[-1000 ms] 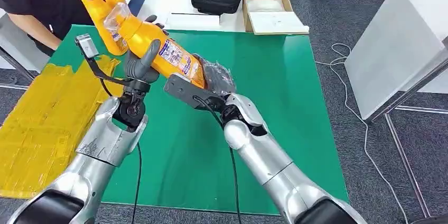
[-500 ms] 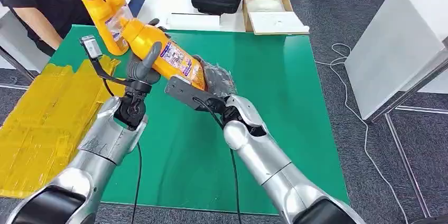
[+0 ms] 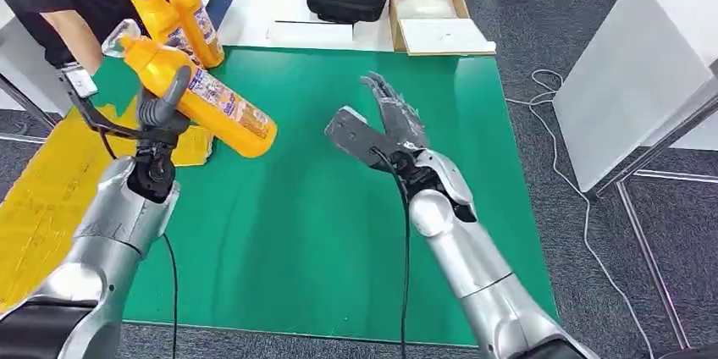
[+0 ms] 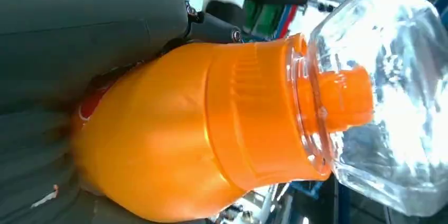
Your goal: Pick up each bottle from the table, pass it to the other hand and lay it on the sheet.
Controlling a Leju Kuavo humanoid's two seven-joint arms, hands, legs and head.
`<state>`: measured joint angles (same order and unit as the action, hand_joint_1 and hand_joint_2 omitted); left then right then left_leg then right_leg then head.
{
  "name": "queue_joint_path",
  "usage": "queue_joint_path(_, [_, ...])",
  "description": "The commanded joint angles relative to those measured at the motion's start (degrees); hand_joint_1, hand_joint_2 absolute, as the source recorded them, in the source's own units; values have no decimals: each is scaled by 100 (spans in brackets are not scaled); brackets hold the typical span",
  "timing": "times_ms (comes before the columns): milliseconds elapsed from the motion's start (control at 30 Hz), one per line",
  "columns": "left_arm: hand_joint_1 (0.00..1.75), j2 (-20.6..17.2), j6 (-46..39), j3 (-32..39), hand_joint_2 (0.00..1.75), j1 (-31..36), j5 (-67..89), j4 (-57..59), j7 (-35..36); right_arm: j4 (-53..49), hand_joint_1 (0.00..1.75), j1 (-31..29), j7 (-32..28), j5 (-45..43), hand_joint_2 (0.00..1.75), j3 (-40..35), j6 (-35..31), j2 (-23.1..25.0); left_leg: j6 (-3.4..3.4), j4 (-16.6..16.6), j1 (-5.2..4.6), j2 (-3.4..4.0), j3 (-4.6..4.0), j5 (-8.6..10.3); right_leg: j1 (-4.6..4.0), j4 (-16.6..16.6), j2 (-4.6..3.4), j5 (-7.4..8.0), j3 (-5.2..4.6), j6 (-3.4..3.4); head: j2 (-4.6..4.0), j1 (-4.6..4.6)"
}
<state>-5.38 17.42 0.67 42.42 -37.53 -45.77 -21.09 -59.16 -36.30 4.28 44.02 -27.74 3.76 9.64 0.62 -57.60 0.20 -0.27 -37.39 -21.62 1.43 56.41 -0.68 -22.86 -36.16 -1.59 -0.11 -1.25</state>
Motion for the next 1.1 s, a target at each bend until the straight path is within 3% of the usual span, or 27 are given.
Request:
queue_joint_path(33, [175, -46, -13, 260, 175, 410, 40, 686, 15, -38, 0, -116, -18, -25, 0, 45, 58, -191, -4, -4, 4, -7, 16, -8, -6, -1, 13, -10, 24, 10, 0, 2])
queue_joint_path(233, [175, -156, -552, 466, 175, 538, 719, 962, -334, -31, 0, -83, -52, -149, 0, -34, 7, -304, -8, -5, 3, -13, 28, -13, -6, 1, 20, -16, 37, 16, 0, 2])
queue_joint_path(267, [175, -237, -1059, 368, 175, 569, 1171, 967, -627, -59, 0, -49, -62, -182, 0, -36, -5, -327, -10, -7, 5, -10, 36, -18, -9, 2, 19, -20, 46, 19, 0, 2])
queue_joint_path(300, [175, -359, -2185, 223, 175, 677, 2171, 995, -1055, -153, 0, 60, -92, -233, 0, -93, -14, -410, -5, -1, 4, -4, 7, -4, -6, -4, 7, -3, 15, 8, 0, 2])
queue_joint_path(400, [175, -618, -4429, -29, 175, 725, 4375, 1094, -1292, -427, 0, 412, -132, -324, 0, -260, -36, -612, -4, 0, 8, -6, 6, -3, -7, -5, 8, -2, 15, 8, 0, 2])
queue_joint_path(533, [175, -861, -5742, -43, 175, 810, 6387, 1929, -765, -628, 0, 537, -108, -520, 0, -433, 9, -699, -4, 4, 10, -7, 19, -6, -3, -4, 11, -9, 25, 10, 0, 0])
queue_joint_path(600, [175, -734, -5742, 1077, 175, 546, 8616, 1714, -414, -673, 0, 501, -29, -640, 0, -585, 54, -757, -7, 2, 10, -7, 46, -19, -5, -2, 15, -23, 52, 18, 0, 2])
queue_joint_path(667, [175, -670, -5742, 1662, 175, 325, 10188, 1435, -156, -682, 0, 486, -2, -712, 0, -667, 63, -795, -3, 5, 7, 14, 30, -12, -3, -7, -12, -7, 29, 11, 0, 2])
queue_joint_path(733, [175, -604, -5742, 2078, 175, 301, 10819, 1563, -185, -747, 0, 529, 9, -775, 0, -709, 60, -845, -3, 4, 10, 16, 18, -10, -3, -7, -11, -5, 24, 9, 0, 2])
queue_joint_path(767, [175, -564, -5742, 2220, 175, 246, 11243, 1517, -110, -806, 0, 567, 13, -788, 0, -741, 58, -885, -6, -2, 14, 25, 55, -29, -9, -7, -13, -19, 62, 19, 0, 2])
queue_joint_path(800, [175, -530, -5742, 2286, 175, 198, 11603, 1473, -10, -865, 0, 603, 21, -806, 0, -759, 56, -905, -3, 6, 4, 0, 23, -9, 0, -5, 6, -11, 30, 9, 0, 2])
queue_joint_path(900, [175, -450, -5742, 2205, 175, -49, 12506, 1184, 284, -993, 0, 647, 62, -830, 0, -824, 59, -950, -6, 4, 6, 0, 34, -15, -5, -6, 7, -16, 41, 15, 0, 0])
queue_joint_path(933, [175, -450, -5742, 2205, 175, -49, 12506, 1184, 284, -993, 0, 647, 62, -830, 0, -824, 59, -950, -4, 6, 2, -3, 23, -10, -1, -5, 9, -13, 29, 11, 0, 2])
queue_joint_path(967, [175, -546, -5742, 1668, 175, -170, 12140, 1155, 516, -1085, 0, 714, 91, -775, 0, -736, 118, -919, -4, 7, 0, -6, 19, -7, 1, -5, 11, -11, 24, 9, 0, 4])
queue_joint_path(1100, [175, -218, -5742, 1915, 175, -388, 12302, 1250, 376, -1089, 0, 696, 92, -773, 0, -849, 122, -929, -4, 8, 0, -13, 28, -9, -2, -9, 18, -14, 35, 11, 0, 2])
